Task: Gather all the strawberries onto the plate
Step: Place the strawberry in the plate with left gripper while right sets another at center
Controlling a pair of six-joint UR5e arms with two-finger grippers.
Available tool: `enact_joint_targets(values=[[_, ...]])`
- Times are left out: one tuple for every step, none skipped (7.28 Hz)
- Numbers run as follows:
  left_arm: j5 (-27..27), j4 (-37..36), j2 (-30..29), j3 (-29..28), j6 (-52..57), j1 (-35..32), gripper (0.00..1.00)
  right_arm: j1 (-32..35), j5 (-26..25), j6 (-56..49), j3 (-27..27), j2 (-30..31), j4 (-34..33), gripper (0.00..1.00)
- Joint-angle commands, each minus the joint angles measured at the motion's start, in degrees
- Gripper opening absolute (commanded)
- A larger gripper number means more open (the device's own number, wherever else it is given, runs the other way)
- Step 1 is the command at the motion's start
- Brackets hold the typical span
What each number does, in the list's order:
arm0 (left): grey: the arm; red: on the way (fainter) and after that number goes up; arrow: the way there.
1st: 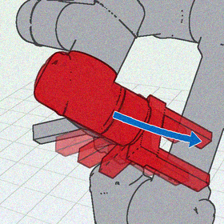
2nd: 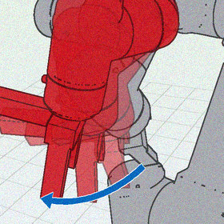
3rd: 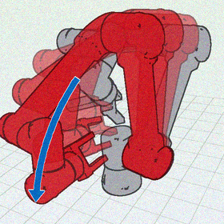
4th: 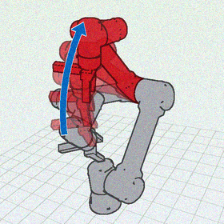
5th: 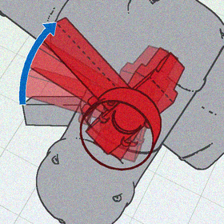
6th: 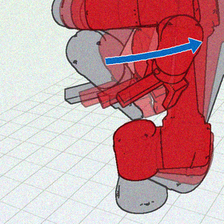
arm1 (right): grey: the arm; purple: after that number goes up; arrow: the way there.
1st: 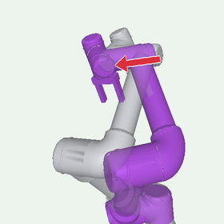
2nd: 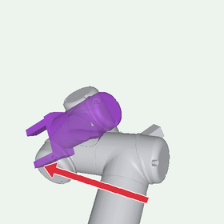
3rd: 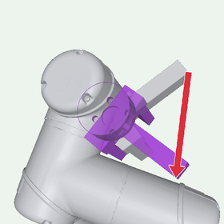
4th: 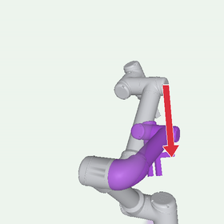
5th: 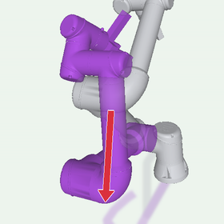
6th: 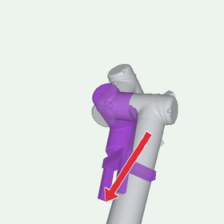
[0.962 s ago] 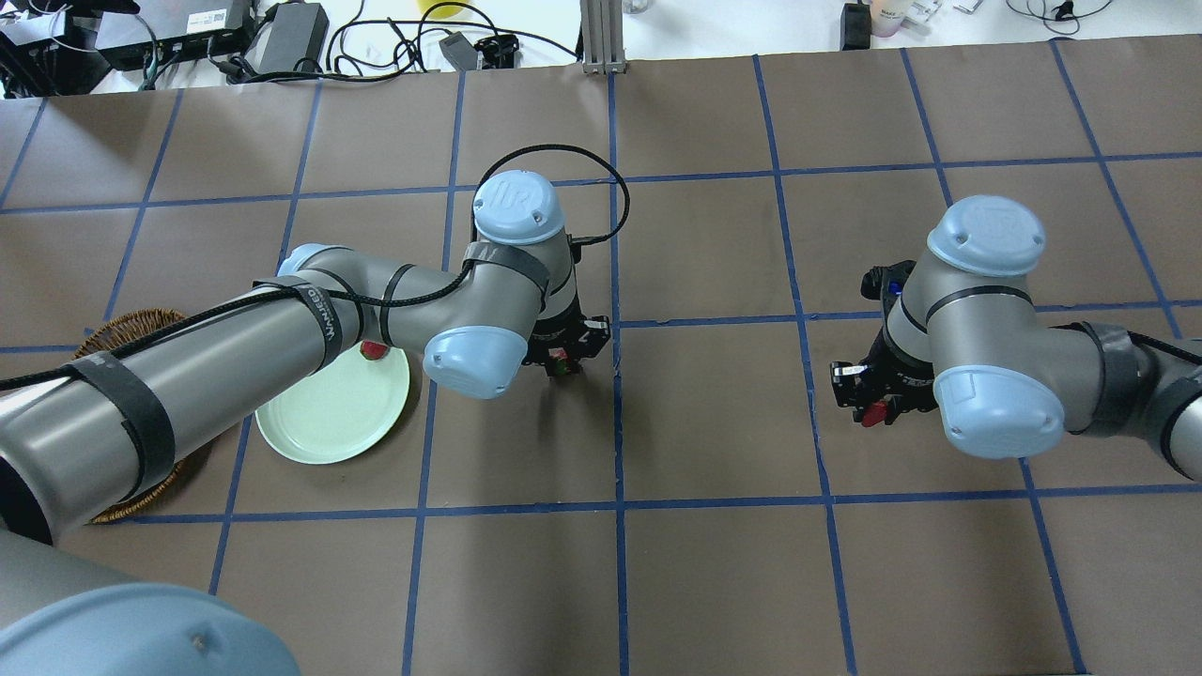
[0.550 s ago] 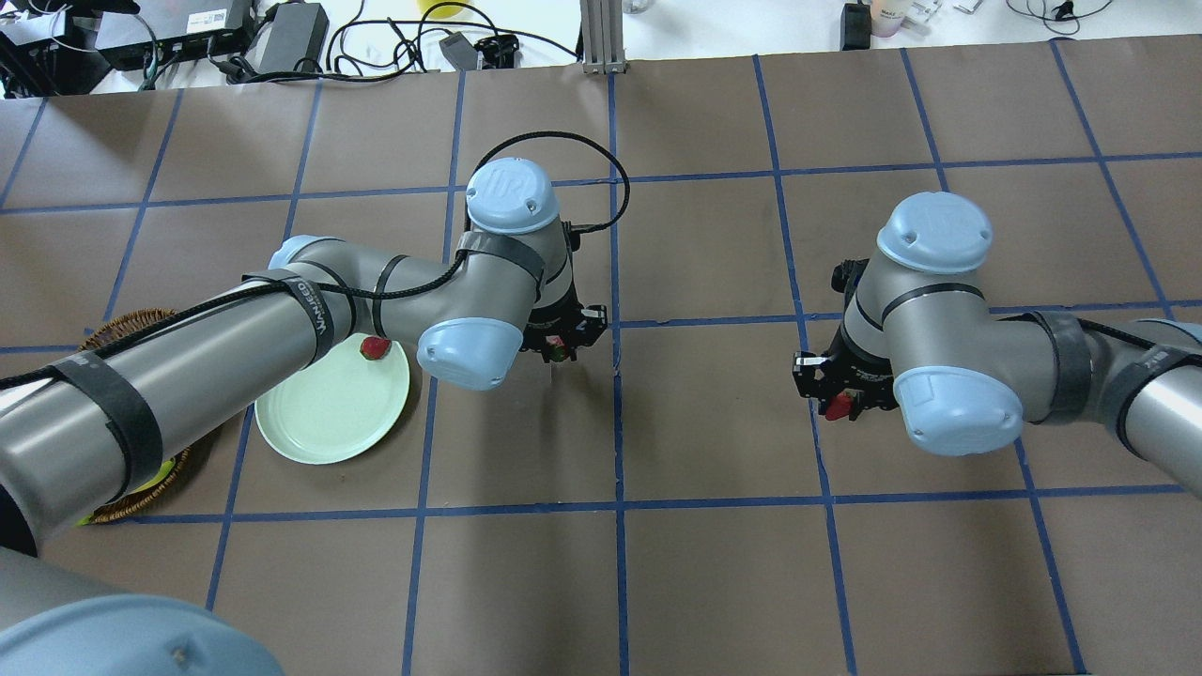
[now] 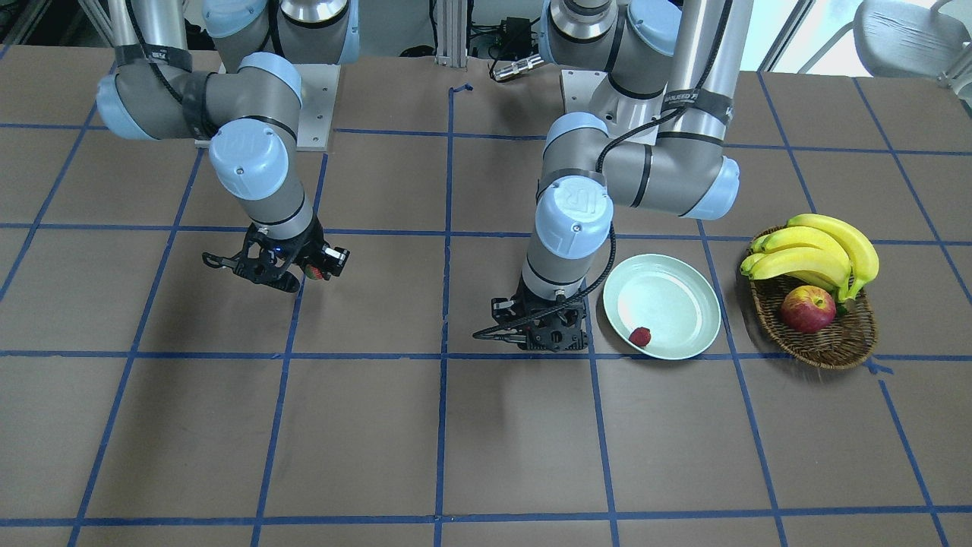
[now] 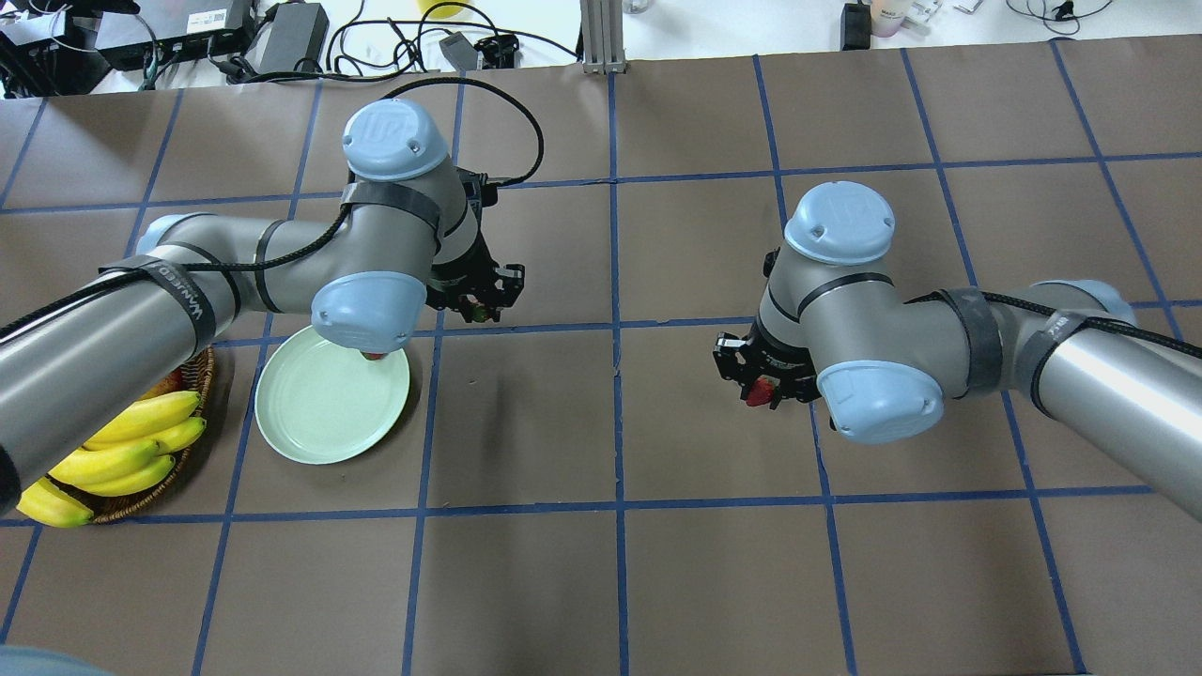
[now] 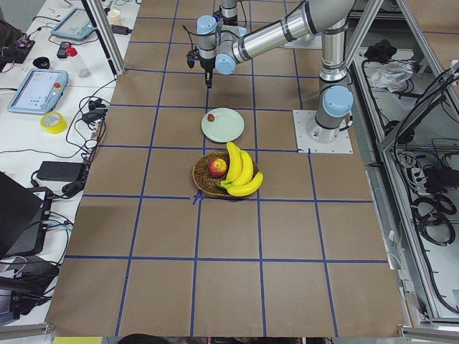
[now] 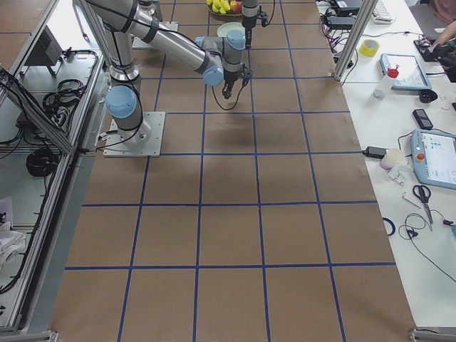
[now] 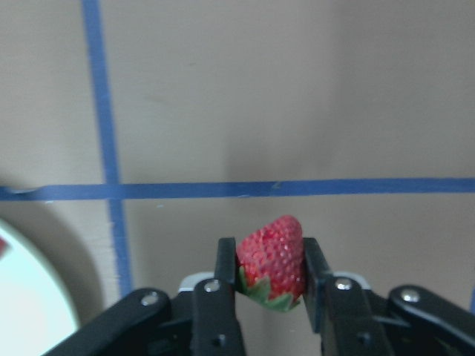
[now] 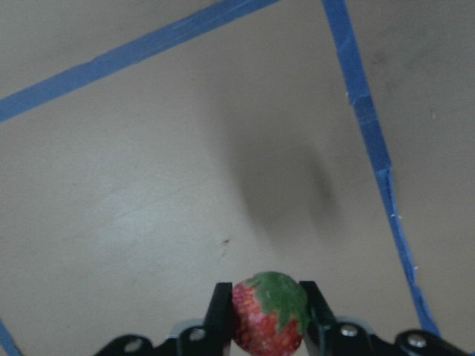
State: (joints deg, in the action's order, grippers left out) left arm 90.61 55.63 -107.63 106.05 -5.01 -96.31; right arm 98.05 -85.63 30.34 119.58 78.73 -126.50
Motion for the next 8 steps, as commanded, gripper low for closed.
enact_joint_targets(values=[[1.77, 0.88, 3.64, 3.87, 11.89, 8.72, 0.00, 4.75, 7.96, 11.07, -2.85, -2.78, -2.24, 0.29], [1.85, 0.88, 5.40, 6.42, 17.78, 12.43, 0.00, 8.17, 9.58, 18.54, -6.43, -6.36, -4.00, 0.29], [2.20, 0.97, 6.46, 8.71, 21.23, 15.16, 0.00, 11.78, 9.60, 23.40, -11.25, -11.18, -4.98, 0.29], [1.76, 0.36, 6.82, 11.17, 23.44, 18.76, 0.00, 14.86, 9.17, 28.06, -15.74, -15.58, -4.99, 0.30], [0.80, 0.35, 6.73, 12.06, 25.73, 21.23, 0.00, 17.41, 8.90, 32.02, -19.09, -19.10, -5.16, 0.30], [0.01, 0.53, 6.47, 12.25, 25.66, 21.34, 0.00, 18.22, 8.90, 33.46, -20.52, -20.79, -5.25, 0.30], [0.09, -0.43, 5.34, 11.64, 24.96, 21.34, 0.14, 18.32, 8.98, 34.25, -20.53, -20.90, -5.16, 0.34], [0.18, -3.31, 5.24, 11.72, 24.96, 21.34, 0.37, 18.32, 8.81, 33.91, -20.79, -20.72, -5.16, 0.64]])
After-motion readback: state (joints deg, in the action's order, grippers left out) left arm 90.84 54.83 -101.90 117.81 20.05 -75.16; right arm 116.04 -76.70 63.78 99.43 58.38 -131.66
